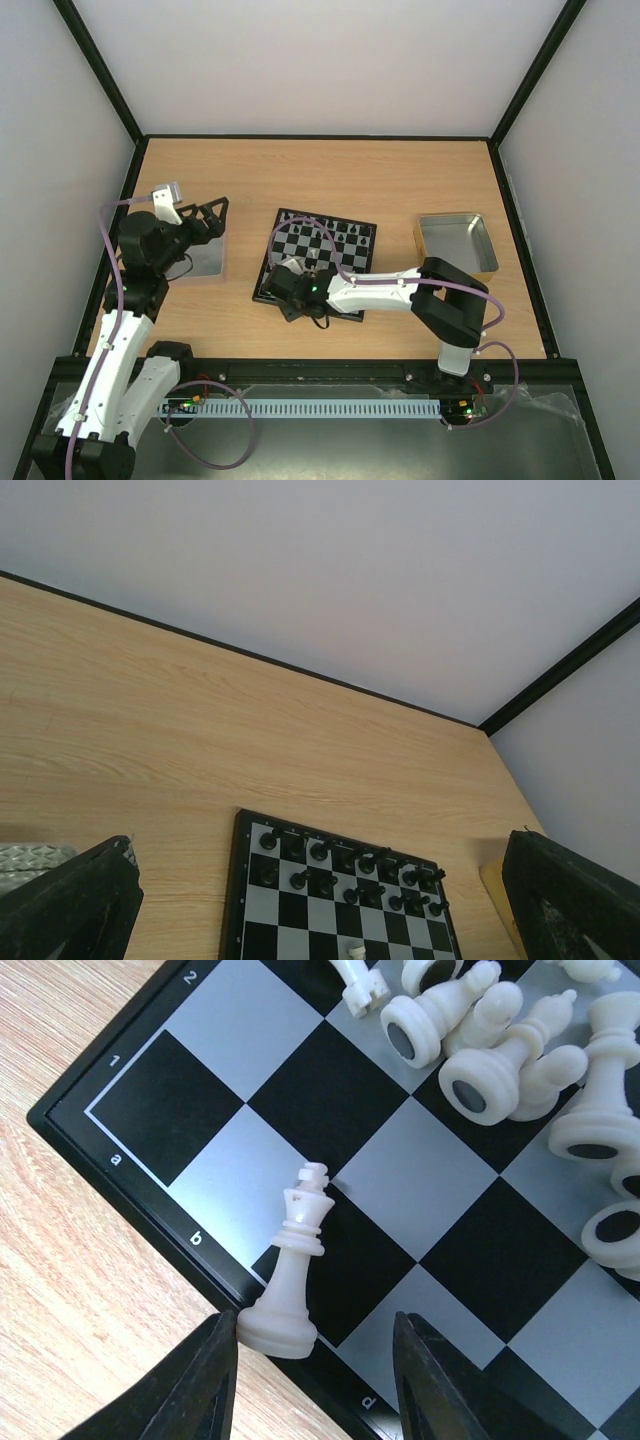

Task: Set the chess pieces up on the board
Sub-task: Pick up the chess piece from the chessboard.

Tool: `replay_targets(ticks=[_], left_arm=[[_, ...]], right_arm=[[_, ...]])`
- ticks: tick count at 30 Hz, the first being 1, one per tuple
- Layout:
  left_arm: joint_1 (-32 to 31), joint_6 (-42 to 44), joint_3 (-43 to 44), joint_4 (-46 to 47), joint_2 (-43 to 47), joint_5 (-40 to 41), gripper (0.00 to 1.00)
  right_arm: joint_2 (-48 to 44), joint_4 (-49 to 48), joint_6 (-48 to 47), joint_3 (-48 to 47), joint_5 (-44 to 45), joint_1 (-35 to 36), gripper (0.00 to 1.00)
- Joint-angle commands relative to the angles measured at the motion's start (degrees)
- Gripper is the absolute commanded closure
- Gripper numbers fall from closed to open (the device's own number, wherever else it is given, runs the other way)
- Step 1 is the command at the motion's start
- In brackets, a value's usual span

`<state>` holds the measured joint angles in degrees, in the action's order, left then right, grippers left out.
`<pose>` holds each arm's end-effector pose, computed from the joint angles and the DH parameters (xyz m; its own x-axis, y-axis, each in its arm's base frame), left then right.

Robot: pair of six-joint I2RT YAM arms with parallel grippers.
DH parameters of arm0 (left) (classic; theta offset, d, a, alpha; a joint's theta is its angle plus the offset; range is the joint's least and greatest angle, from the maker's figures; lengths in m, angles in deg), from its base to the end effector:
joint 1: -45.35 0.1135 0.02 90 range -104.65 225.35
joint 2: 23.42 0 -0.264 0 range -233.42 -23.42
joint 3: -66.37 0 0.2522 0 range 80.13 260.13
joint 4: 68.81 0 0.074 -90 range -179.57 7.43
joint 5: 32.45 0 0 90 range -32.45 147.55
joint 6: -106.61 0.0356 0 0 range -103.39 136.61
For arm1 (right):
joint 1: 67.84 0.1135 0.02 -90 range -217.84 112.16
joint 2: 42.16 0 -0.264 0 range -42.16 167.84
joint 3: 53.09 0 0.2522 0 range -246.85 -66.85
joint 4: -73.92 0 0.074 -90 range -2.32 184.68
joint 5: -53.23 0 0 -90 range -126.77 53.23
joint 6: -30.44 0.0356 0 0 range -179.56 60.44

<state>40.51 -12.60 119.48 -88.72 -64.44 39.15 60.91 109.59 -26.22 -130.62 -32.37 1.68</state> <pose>0.1726 -0.0259 0.3249 -0.3095 -0.4385 -0.8438 0.2757 0.8078 -0.5210 0.1285 0.3363 0.1660 -0.7624 -0.4751 -0.4393 -0.6010 0.7716 0.2085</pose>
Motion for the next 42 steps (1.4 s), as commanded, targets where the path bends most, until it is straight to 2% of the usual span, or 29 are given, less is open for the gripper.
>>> replay_targets(ticks=[1,17,26,28,34,36,38,42], left_arm=[[0.01,-0.58,1.33,-1.13,-0.12,-0.33,0.0],[0.01,-1.64,1.74,-2.43,-1.11,-0.13,0.0],[-0.02,-1.58,1.68,-3.47,-4.64,-5.65,0.0],[0.01,-1.59,1.41,-3.32,-5.01,-6.46,0.0],[0.01,-2.11,1.09,-2.66,-5.42,-7.1,0.0],[0.01,-2.31,0.81,-2.39,-5.56,-7.16,0.0],[0.01,-2.49,0.66,-2.21,-5.84,-7.18,0.0],[0.01,-2.6,0.63,-2.26,-6.3,-7.27,0.0]], right_arm=[[1.1,0.68,-0.89,-1.47,1.56,0.44,0.58],[2.17,-4.01,-2.54,-0.65,5.15,0.44,0.72],[-3.98,-10.56,-4.87,3.88,8.36,0.21,0.77],[-3.7,-9.67,-4.93,3.42,7.81,0.1,0.73],[-2.97,-7.48,-3.12,4.34,4.91,0.09,0.51],[-2.77,-6.72,-2.46,4.58,4.17,0.09,0.47],[-2.11,-5.93,-1.88,4.43,3.67,0.09,0.5],[-0.4,-4.48,-0.91,3.68,3.63,0.09,0.66]])
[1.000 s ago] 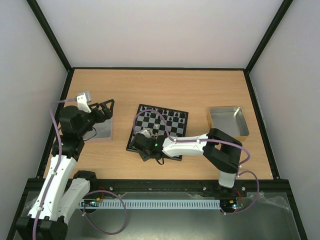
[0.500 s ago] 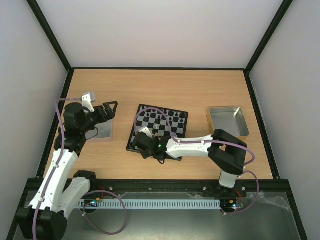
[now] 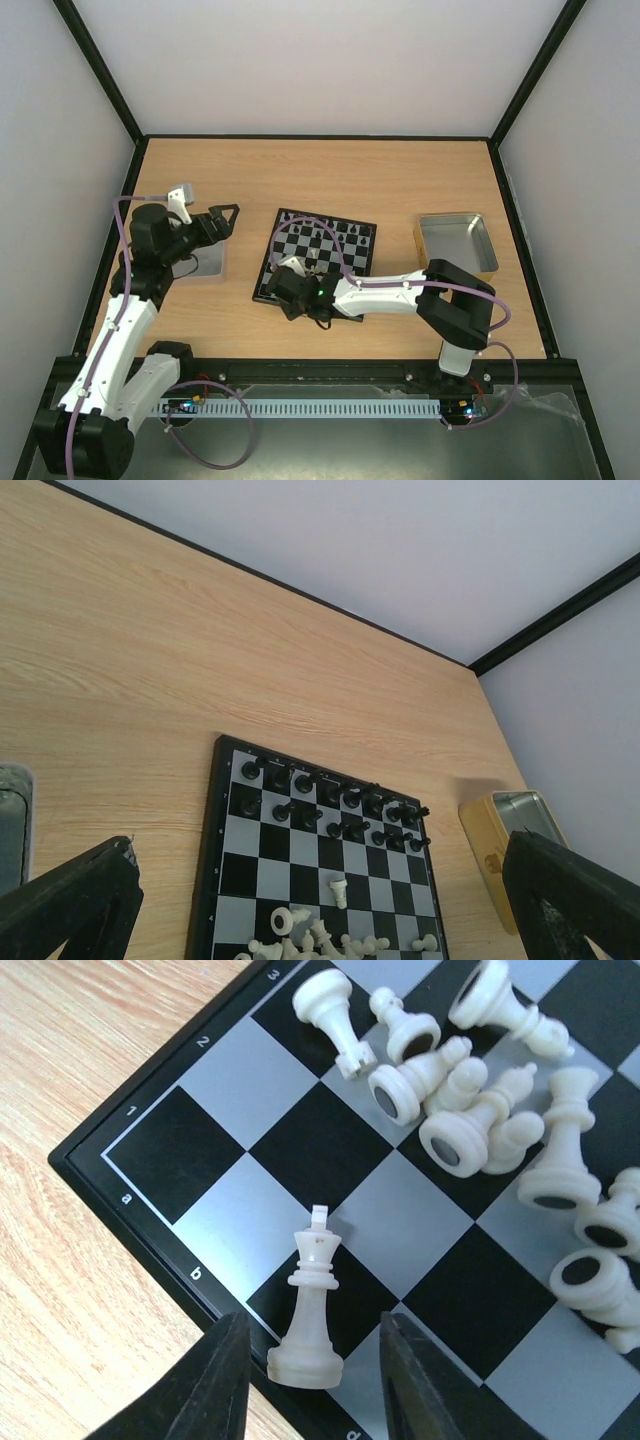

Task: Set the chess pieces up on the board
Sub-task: Pick up the chess piece from the chessboard.

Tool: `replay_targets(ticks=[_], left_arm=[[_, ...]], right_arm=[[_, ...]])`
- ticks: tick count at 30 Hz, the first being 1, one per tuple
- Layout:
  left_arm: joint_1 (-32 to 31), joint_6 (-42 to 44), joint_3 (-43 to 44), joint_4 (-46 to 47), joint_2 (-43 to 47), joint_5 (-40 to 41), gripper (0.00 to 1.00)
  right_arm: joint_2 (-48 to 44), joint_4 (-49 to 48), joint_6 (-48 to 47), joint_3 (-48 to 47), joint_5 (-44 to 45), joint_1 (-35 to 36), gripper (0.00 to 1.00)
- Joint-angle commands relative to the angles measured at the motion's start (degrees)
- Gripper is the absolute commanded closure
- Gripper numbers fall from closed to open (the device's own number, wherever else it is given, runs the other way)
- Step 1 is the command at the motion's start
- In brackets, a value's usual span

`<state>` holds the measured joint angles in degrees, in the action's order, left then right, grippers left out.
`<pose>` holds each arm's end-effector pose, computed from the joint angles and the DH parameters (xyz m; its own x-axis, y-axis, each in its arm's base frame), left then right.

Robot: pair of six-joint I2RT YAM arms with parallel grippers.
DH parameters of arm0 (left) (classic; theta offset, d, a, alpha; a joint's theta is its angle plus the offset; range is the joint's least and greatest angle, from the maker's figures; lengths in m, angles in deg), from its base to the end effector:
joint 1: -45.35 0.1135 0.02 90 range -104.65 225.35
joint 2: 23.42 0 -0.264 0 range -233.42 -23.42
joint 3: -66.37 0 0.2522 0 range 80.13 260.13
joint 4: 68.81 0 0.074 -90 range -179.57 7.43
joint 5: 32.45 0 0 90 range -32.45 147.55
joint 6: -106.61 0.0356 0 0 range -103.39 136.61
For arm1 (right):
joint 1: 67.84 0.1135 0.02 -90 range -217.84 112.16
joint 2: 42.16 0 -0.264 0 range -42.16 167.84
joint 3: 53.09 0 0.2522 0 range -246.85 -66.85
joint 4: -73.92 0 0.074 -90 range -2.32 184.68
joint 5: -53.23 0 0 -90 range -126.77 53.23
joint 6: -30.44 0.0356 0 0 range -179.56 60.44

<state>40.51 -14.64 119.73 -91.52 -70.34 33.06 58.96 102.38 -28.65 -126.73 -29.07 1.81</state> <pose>0.1905 -0.0309 0.3048 -0.4842 -0.4328 -0.7604 0.2598 0.7588 -0.5973 0.1282 0.3320 0.1656 -0.7111 -0.4533 -0.5375 -0.6268 0.7550 0.1925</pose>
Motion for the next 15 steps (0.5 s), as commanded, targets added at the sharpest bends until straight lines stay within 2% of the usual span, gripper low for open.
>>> replay_targets(ticks=[1,3,9,12,15], left_arm=[[0.01,-0.55,0.4,0.47,-0.46,-1.16,0.0],[0.01,-0.49,0.32,0.43,-0.53,-1.26,0.0],[0.01,-0.29,0.48,0.04,-0.3,-1.44,0.0],[0.01,-0.17,0.44,-0.25,-0.2,-1.38,0.0],[-0.04,-0.22,0.35,-0.32,-0.19,-1.84,0.0]], right_arm=[[1.8,2.98,1.66,-0.38,0.44,-0.04,0.68],[2.18,3.04,1.62,-0.4,0.47,0.01,0.71],[3.95,3.85,1.6,-1.23,0.51,-0.04,0.72],[4.28,3.85,1.69,-1.31,1.36,-0.04,0.81],[3.73,2.95,1.38,-1.06,2.65,-0.12,0.86]])
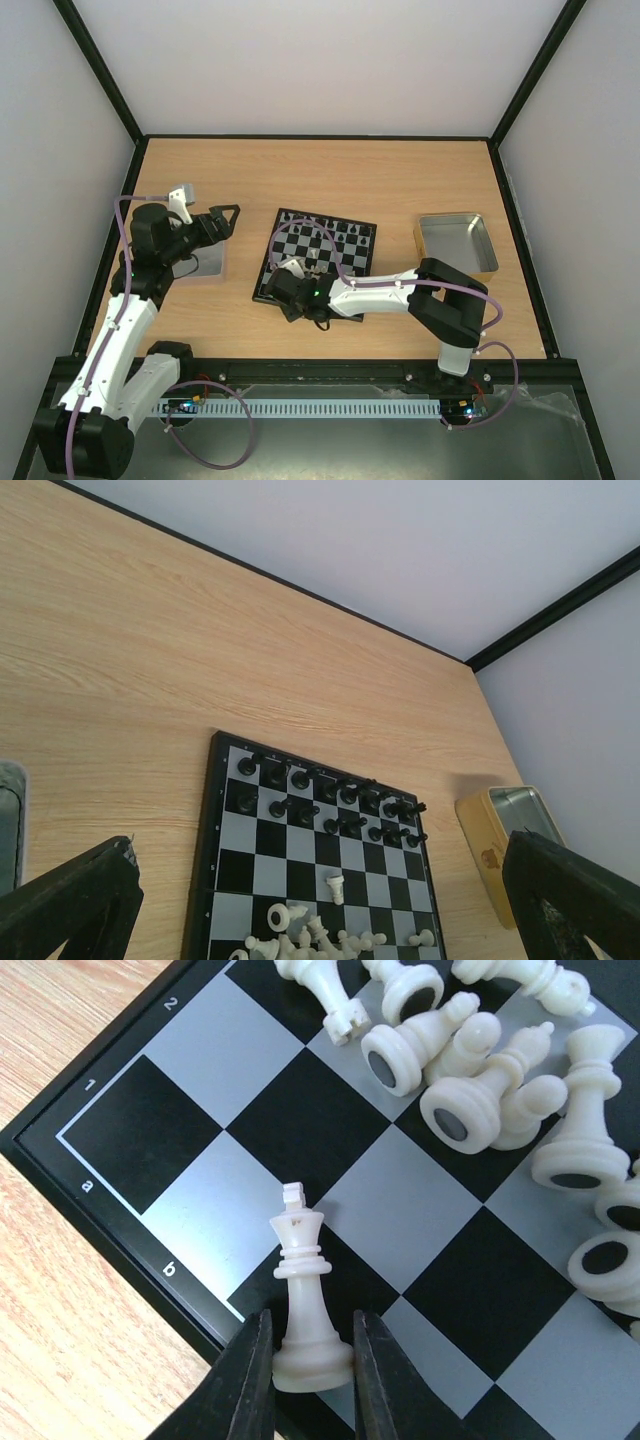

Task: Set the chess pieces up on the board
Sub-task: Pick up the chess piece from the chessboard.

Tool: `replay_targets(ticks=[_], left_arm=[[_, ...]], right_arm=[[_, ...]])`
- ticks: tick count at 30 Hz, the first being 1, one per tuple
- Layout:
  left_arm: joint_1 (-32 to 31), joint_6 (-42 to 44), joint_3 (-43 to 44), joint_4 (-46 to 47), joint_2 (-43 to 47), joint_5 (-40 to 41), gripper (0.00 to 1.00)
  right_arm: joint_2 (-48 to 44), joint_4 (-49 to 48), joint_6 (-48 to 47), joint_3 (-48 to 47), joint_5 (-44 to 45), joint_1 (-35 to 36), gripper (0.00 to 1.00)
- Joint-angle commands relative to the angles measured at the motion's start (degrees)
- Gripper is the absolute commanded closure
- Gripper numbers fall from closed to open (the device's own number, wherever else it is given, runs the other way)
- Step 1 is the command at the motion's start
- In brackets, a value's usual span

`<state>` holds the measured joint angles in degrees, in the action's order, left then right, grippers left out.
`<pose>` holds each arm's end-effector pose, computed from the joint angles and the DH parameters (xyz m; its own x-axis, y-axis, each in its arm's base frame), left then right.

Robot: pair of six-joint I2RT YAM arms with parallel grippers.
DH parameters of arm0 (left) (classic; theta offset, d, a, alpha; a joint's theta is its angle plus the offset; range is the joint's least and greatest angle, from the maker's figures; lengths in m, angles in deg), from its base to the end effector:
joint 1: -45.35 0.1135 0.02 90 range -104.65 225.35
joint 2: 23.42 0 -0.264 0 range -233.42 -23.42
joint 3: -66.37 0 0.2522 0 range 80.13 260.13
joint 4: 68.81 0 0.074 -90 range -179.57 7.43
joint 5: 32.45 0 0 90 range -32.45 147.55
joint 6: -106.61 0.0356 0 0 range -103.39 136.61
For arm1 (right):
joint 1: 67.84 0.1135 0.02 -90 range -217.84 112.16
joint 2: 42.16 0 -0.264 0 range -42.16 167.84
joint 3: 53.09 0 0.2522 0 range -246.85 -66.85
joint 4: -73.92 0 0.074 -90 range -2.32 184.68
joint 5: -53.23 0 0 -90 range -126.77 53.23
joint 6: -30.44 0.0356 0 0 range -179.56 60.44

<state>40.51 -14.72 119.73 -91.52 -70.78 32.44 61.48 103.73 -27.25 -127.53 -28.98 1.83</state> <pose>0.1918 -0.0314 0.3035 -0.4950 -0.4306 -0.7547 0.2622 0.7540 -0.6022 0.1291 0.3347 0.1533 -0.7353 -0.4604 -0.4973 -0.6055 0.7759 0.1770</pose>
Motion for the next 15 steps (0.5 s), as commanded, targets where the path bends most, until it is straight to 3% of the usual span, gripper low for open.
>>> replay_targets(ticks=[1,5,8,15], left_arm=[[0.0,-0.11,0.39,-0.4,0.21,-1.49,0.0],[0.01,-2.47,-0.12,-0.91,-0.16,-3.49,0.0],[-0.12,-3.89,-0.5,-0.92,-2.22,-11.15,0.04],[-8.21,-4.41,-1.31,-0.46,-5.82,-18.4,0.05]], right_arm=[[0.71,1.08,-0.24,-0.04,2.96,-0.15,0.87],[-3.6,-3.68,-2.09,2.26,5.4,-0.22,0.89],[-8.46,-10.99,-5.3,6.37,7.74,-0.37,0.95],[-18.99,-43.68,-16.94,20.88,6.23,-1.37,0.94]])
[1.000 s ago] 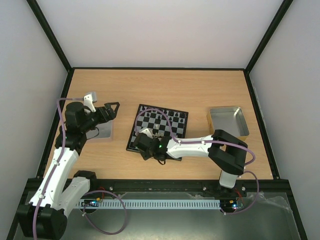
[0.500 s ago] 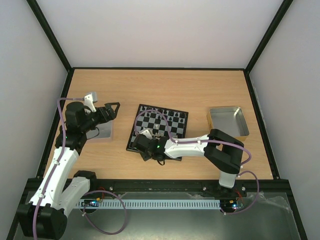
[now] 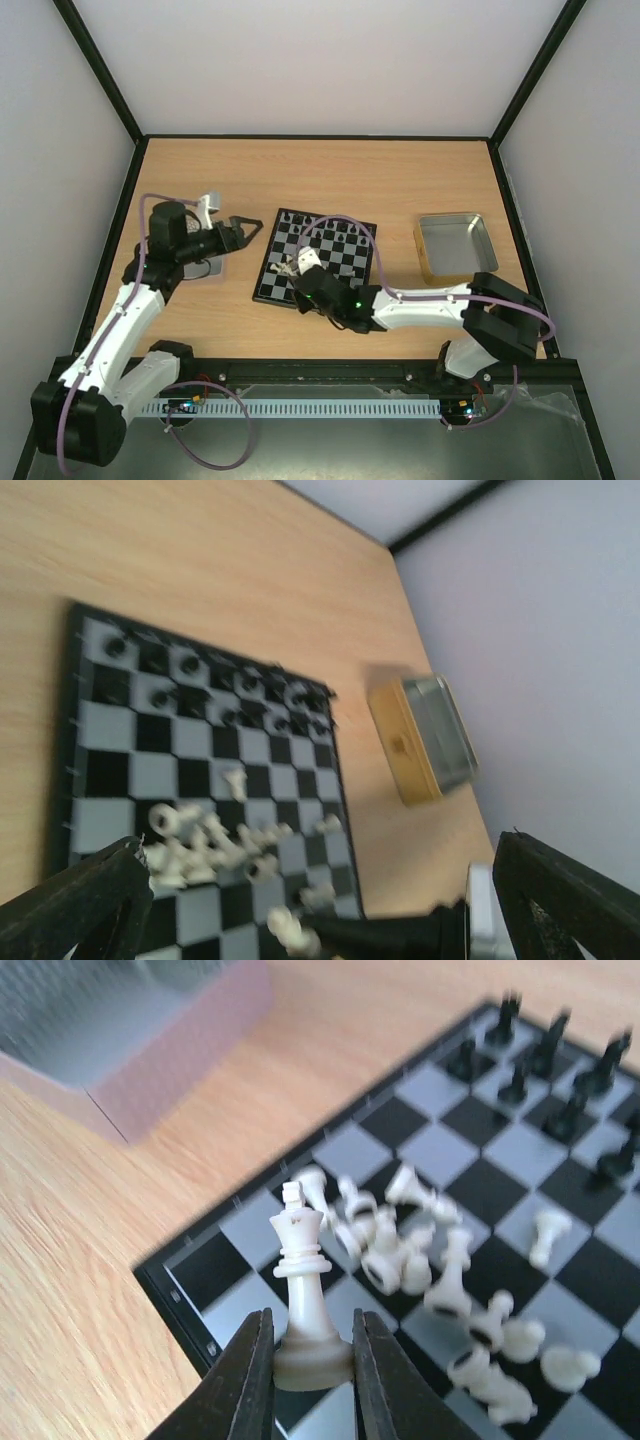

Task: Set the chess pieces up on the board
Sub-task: Pick up the chess piece from the chessboard, then place the chess piece on the chessboard.

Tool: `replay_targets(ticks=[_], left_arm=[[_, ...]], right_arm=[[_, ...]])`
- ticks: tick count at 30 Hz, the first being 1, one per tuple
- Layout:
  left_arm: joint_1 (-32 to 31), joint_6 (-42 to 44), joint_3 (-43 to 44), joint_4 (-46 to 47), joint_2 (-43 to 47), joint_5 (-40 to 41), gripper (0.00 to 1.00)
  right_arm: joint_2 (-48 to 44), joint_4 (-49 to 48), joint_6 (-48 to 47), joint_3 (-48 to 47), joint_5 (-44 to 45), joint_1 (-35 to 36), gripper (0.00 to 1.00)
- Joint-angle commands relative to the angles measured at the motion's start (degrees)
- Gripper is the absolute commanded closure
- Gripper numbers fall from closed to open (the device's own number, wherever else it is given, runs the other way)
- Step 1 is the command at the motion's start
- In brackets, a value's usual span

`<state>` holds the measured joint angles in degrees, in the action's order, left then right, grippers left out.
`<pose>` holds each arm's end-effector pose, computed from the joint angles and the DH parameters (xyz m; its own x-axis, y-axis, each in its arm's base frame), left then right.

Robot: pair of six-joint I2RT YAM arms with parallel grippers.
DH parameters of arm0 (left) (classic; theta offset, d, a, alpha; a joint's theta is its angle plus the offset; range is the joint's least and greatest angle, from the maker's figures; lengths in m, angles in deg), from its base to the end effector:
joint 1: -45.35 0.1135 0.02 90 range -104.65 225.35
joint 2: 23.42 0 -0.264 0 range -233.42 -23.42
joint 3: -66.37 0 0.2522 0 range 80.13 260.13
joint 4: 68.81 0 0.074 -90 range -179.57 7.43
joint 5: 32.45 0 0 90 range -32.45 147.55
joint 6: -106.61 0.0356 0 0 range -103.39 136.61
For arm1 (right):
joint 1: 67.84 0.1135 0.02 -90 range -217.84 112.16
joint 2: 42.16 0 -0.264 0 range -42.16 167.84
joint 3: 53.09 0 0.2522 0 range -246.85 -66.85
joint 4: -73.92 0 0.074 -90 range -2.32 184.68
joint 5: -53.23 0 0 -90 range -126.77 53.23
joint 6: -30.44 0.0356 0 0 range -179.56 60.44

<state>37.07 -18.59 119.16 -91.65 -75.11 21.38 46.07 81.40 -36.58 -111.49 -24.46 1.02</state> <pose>0.1988 -0.0502 0.2874 -0.6792 -0.3714 -0.6330 0.3270 0.6190 -0.7141 0.1215 0.2931 0.1860 -0.5331 -0.3212 -0.7827 -0.6973 0.6907 0.1915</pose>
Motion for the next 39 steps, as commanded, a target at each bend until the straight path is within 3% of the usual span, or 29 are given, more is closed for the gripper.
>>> replay_targets(ticks=[1,8,12,29,31,36,39], left_arm=[[-6.41,0.15,-0.67,-0.55,-2.44,-8.38,0.06],[-11.33,0.71,-1.27,0.07,-3.94,-11.79,0.18],[-11.85,1.15,-0.95,-0.03,-5.3,-12.03,0.37],[-13.56,1.76,0.17,2.92,-8.83,-12.77,0.96],[-13.79,1.85,0.17,3.23,-8.5,-12.07,0.98],[-13.84,2.42,-0.3,5.23,-6.51,-6.87,0.96],[-13.78,3.52,-0.27,5.99,-5.79,-0.56,0.96]], right_arm=[[-4.26,-24.36,-8.52,5.81,1.7,-0.61,0.95],[-7.57,-33.69,-12.27,9.23,0.74,-0.63,0.95],[-8.68,-34.56,-12.97,10.24,0.16,-0.66,0.95],[-8.4,-33.87,-13.0,10.5,-0.42,-0.66,0.93],[-8.51,-32.69,-11.82,10.01,0.64,-0.66,0.86],[-10.62,-29.25,-10.07,10.65,5.59,-1.37,0.5],[-14.02,-26.46,-6.69,12.11,5.45,-3.4,0.44]])
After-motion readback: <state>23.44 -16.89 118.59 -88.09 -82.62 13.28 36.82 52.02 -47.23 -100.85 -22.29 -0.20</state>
